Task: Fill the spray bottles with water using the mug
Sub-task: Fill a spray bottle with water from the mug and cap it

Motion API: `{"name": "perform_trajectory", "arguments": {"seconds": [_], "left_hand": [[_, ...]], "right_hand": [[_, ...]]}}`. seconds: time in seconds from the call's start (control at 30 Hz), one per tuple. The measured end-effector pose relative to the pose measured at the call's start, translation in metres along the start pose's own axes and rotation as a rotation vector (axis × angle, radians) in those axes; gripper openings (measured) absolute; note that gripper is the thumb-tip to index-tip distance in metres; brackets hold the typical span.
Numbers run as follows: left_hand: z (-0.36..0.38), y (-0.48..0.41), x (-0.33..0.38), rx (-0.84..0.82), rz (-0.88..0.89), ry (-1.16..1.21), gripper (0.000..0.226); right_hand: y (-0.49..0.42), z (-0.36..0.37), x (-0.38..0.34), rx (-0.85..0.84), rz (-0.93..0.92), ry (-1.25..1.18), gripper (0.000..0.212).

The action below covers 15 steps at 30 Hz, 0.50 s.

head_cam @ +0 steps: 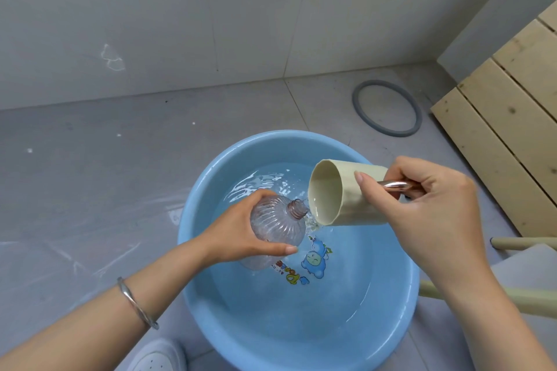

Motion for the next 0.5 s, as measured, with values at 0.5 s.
{"name": "perform_trajectory", "arguments": {"seconds": [0.5], "left_hand": [[0.001,0.0,0.002,0.004,-0.005,0.016,0.09]], "right_hand": [[0.004,0.002,-0.039,0.041,-0.297,0.13,0.04]]}}
Point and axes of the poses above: each hand's wrist, its own y-axis away from the middle knuckle, its own z-axis out of the palm, x = y × z, the point moved 10 cm from there along -y, towards the middle knuckle, and after that the axes turned 7 degrees about x, right-handed, at the moved point
